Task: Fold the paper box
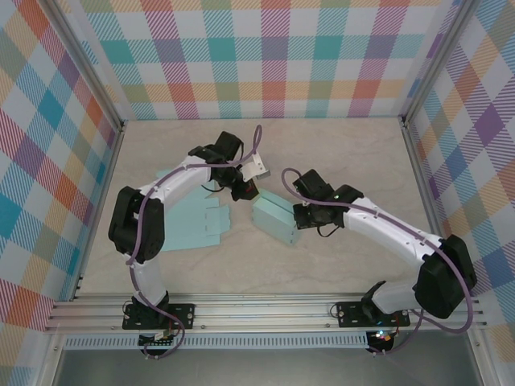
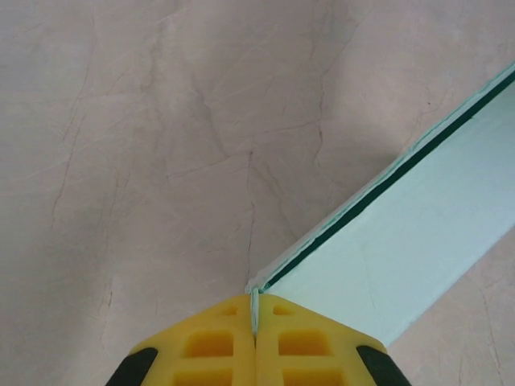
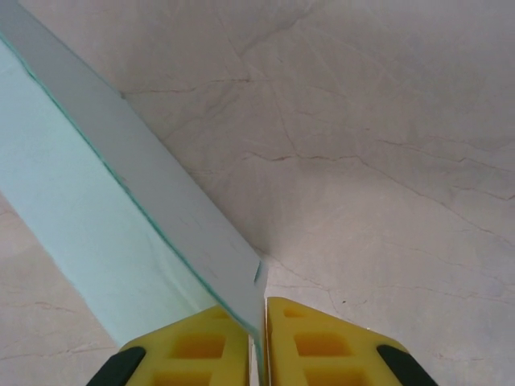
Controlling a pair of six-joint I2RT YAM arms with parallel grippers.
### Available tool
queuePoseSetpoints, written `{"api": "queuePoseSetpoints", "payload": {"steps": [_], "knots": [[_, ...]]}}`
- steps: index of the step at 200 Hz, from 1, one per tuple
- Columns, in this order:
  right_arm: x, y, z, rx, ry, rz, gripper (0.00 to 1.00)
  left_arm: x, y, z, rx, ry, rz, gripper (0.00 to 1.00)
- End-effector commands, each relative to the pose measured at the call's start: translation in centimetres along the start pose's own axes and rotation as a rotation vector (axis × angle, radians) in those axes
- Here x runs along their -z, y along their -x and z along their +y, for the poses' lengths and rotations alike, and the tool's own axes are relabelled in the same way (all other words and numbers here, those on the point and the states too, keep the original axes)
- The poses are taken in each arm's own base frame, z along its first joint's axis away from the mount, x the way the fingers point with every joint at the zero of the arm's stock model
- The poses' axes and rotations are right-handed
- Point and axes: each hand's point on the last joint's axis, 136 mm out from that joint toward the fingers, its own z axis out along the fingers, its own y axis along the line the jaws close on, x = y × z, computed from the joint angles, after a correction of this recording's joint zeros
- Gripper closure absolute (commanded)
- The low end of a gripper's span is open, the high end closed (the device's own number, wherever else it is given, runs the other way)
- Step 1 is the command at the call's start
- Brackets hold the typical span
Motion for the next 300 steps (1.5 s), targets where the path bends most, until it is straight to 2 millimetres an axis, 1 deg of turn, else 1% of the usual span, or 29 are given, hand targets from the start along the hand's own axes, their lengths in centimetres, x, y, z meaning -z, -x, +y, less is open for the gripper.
{"api": "queuePoseSetpoints", "payload": {"steps": [1, 23, 49, 76, 96, 120, 144, 164, 198, 217, 232, 255, 297, 300], "knots": [[0.6, 1.9, -0.3, 0.003, -0.058, -0.048, 0.86, 1.1, 0.9, 0.8, 0.071, 0.142, -0.003, 1.00], [0.7, 3.2, -1.0, 0.003, -0.122, -0.080, 0.87, 1.6, 1.0, 1.9, 0.175, 0.262, 0.007, 1.00], [0.9, 5.0, -2.0, 0.017, -0.202, -0.130, 0.88, 2.3, 1.5, 2.9, 0.273, 0.397, -0.030, 1.00], [0.5, 6.7, -2.4, 0.036, -0.228, -0.166, 0.87, 2.3, 1.7, 2.7, 0.350, 0.455, -0.043, 1.00], [0.2, 7.7, -2.5, 0.036, -0.230, -0.176, 0.85, 2.1, 1.0, 2.8, 0.402, 0.503, -0.023, 1.00], [-0.3, 8.3, -2.3, 0.027, -0.210, -0.168, 0.83, 2.1, 0.4, 2.9, 0.440, 0.563, -0.009, 1.00], [-0.6, 8.4, -2.6, -0.010, -0.211, -0.148, 0.81, 2.3, 0.3, 3.0, 0.424, 0.626, -0.012, 1.00], [-0.8, 8.5, -2.9, -0.047, -0.193, -0.142, 0.81, 2.5, 0.4, 2.9, 0.415, 0.639, -0.016, 1.00], [-0.7, 8.5, -2.7, -0.075, -0.139, -0.143, 0.81, 2.7, 0.6, 2.7, 0.398, 0.642, -0.025, 1.00], [-0.8, 8.4, -2.7, -0.091, -0.119, -0.137, 0.77, 2.7, 0.7, 2.6, 0.397, 0.643, -0.036, 1.00], [-0.9, 8.4, -2.9, -0.099, -0.110, -0.136, 0.75, 2.5, 0.8, 2.4, 0.390, 0.632, -0.049, 1.00], [-1.1, 8.4, -2.8, -0.109, -0.080, -0.138, 0.76, 2.4, 0.9, 2.1, 0.373, 0.623, -0.070, 1.00], [-1.3, 8.6, -3.1, -0.134, -0.032, -0.135, 0.77, 2.9, 1.2, 1.9, 0.332, 0.631, -0.134, 1.00], [-1.2, 8.6, -3.1, -0.134, -0.031, -0.136, 0.77, 3.1, 1.7, 2.0, 0.323, 0.635, -0.164, 1.00]]}}
